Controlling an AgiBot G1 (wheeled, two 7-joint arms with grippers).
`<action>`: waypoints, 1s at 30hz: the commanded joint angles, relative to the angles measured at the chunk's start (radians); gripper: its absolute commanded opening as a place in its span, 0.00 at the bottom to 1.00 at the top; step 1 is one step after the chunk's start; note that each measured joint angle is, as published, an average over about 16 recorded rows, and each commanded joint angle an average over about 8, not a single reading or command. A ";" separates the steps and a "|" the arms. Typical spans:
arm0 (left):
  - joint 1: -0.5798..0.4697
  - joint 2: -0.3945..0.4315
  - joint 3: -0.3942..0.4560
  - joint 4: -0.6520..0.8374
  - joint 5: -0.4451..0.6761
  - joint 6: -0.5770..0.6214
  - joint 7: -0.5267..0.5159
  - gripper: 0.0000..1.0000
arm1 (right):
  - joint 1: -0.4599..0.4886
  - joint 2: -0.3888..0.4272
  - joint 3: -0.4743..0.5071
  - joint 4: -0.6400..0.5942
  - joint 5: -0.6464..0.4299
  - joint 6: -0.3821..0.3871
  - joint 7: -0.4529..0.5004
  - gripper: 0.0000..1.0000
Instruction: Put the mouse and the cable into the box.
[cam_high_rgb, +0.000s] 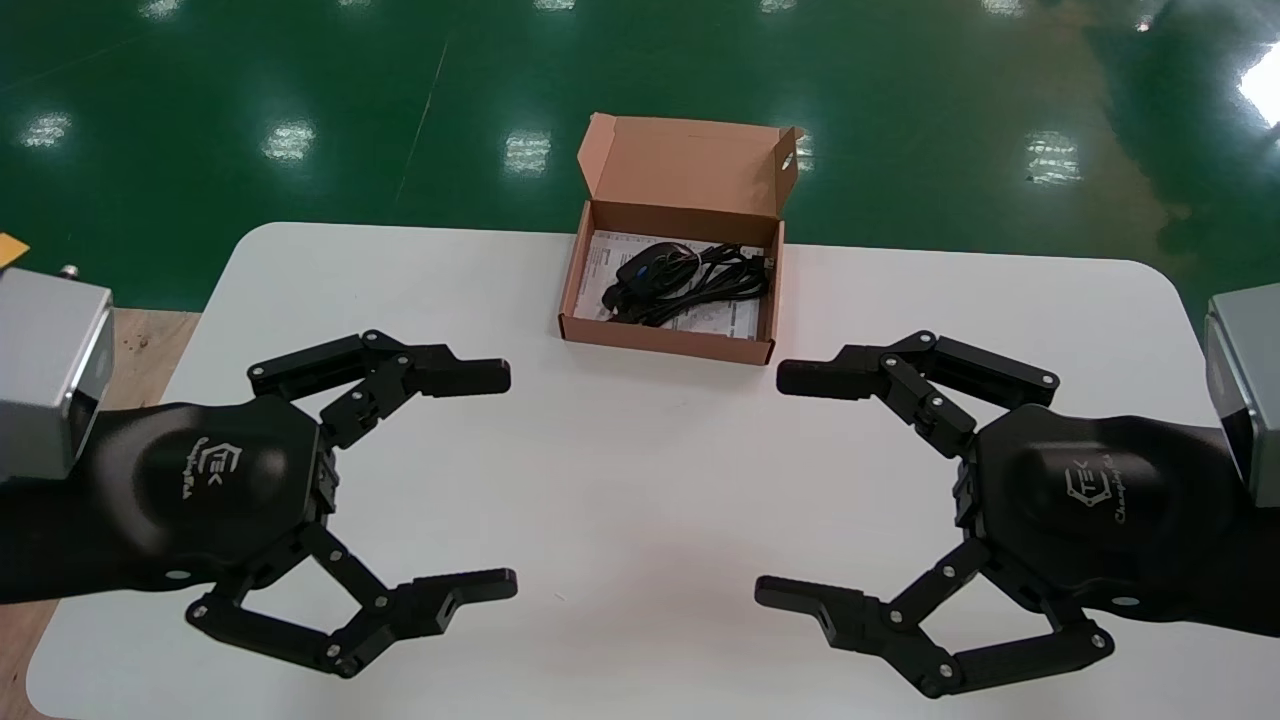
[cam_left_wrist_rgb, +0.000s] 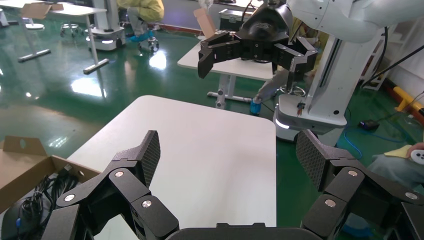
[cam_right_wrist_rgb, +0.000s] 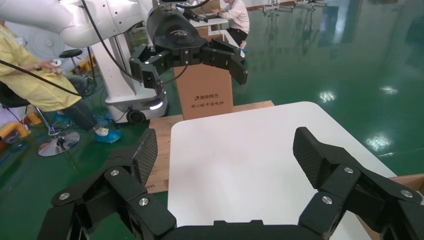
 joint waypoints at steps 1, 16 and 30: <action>0.000 0.000 0.000 0.000 0.000 0.000 0.000 1.00 | 0.000 0.000 0.000 0.000 0.000 0.000 0.000 1.00; 0.000 0.000 0.000 0.000 0.000 0.000 0.000 1.00 | 0.000 0.000 0.000 0.000 0.000 0.000 0.000 1.00; 0.000 0.000 0.000 0.000 0.000 0.000 0.000 1.00 | 0.000 0.000 0.000 0.000 0.000 0.000 0.000 1.00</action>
